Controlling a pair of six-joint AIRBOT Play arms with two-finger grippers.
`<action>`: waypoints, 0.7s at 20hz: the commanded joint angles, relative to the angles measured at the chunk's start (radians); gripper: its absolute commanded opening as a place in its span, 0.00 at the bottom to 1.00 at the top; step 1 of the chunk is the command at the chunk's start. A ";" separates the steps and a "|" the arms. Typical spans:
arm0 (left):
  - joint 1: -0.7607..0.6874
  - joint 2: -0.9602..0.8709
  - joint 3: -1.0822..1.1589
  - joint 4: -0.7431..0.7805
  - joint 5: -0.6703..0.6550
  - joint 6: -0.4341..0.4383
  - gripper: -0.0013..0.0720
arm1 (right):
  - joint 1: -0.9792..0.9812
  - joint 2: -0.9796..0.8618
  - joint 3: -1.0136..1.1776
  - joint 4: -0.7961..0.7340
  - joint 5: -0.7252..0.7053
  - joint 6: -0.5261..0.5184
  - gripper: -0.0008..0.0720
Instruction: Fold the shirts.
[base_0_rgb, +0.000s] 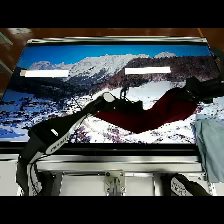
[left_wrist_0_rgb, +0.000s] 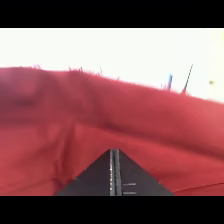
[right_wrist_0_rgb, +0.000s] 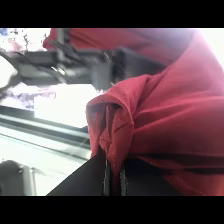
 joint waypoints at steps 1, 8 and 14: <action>0.156 0.099 0.010 0.137 -0.039 0.006 0.07 | 0.151 -0.040 0.000 -0.058 -0.123 0.026 0.09; 0.658 0.531 0.010 0.381 -0.272 0.007 0.07 | 0.607 -0.406 0.000 -0.031 -0.529 0.028 0.09; 0.831 0.777 0.008 0.460 -0.435 0.006 0.07 | 0.738 -0.700 0.000 0.509 -0.958 -0.029 0.87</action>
